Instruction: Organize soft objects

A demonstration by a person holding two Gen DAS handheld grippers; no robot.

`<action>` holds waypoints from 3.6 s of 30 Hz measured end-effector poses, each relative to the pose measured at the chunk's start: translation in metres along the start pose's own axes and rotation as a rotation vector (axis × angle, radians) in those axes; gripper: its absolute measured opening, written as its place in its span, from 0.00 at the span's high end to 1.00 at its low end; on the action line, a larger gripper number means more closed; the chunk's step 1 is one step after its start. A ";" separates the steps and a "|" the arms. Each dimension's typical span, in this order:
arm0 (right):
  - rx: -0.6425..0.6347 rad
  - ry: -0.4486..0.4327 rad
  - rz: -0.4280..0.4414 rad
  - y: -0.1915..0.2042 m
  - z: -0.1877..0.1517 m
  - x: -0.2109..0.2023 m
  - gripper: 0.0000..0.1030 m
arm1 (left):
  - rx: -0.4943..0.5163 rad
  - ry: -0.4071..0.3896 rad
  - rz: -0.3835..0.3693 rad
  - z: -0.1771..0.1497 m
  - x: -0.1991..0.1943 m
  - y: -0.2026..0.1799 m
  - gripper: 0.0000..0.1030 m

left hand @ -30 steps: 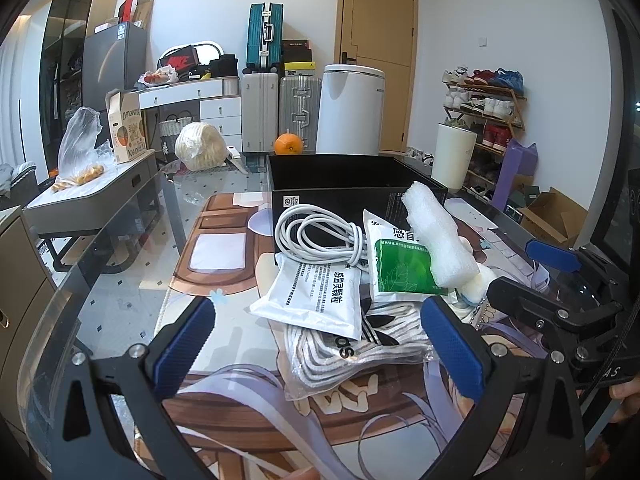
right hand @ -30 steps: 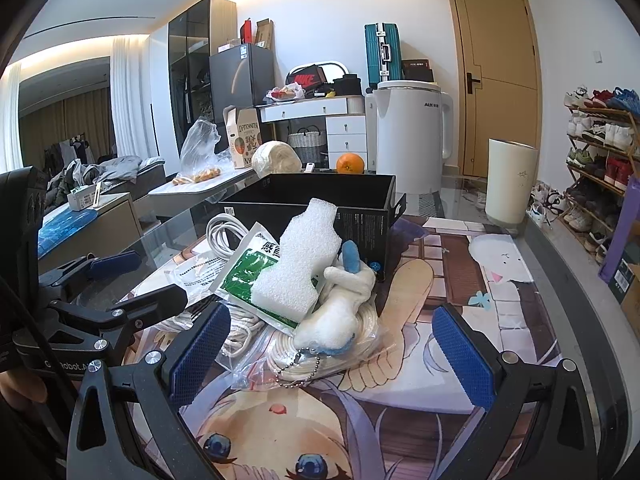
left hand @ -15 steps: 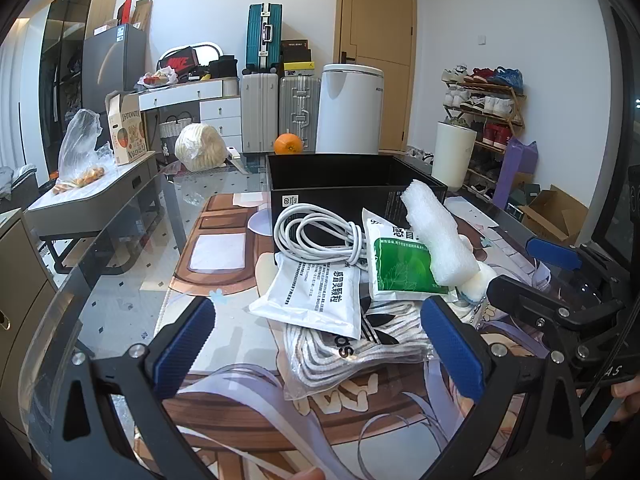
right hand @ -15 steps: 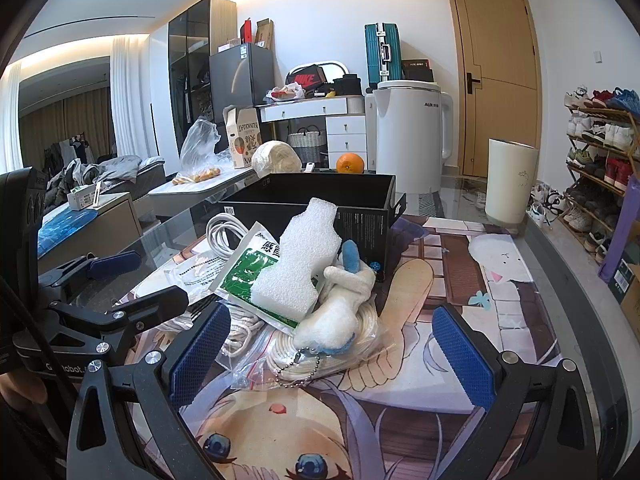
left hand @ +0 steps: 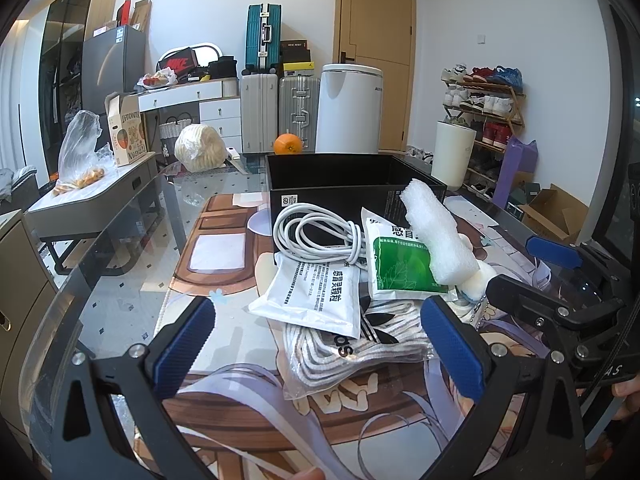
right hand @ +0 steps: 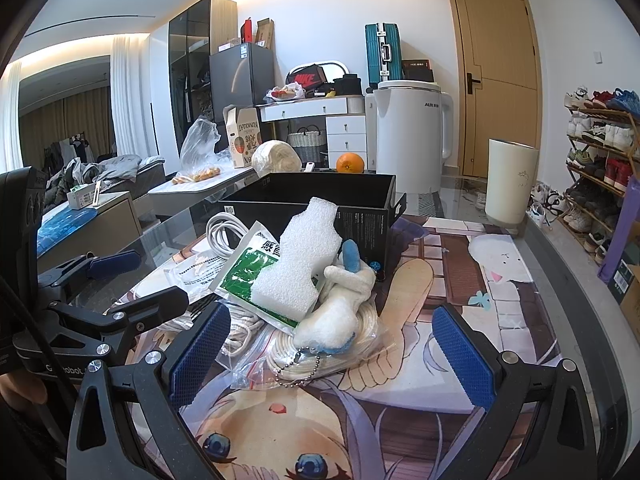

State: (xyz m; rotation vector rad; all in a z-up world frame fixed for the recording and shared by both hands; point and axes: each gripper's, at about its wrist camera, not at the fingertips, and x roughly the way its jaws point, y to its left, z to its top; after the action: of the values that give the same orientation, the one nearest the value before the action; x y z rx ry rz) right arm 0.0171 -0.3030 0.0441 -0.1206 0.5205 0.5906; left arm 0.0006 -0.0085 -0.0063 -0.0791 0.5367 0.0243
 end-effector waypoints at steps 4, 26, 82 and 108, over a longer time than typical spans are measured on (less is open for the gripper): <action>0.000 -0.001 -0.002 0.000 0.000 0.000 0.01 | 0.001 0.000 0.001 0.000 0.000 0.000 0.00; 0.012 0.013 -0.017 -0.004 0.002 0.000 0.01 | -0.024 0.023 0.014 0.005 0.002 0.009 0.00; -0.037 0.101 0.088 0.006 0.048 0.040 0.63 | -0.006 0.090 -0.020 0.031 0.032 0.013 0.00; 0.011 0.086 0.048 -0.019 0.040 0.023 0.63 | 0.131 0.186 -0.104 0.030 0.057 -0.040 0.54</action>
State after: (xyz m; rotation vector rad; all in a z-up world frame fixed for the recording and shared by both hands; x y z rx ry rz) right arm 0.0613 -0.2970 0.0664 -0.1234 0.6115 0.6310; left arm 0.0667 -0.0461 -0.0066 0.0195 0.7183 -0.1209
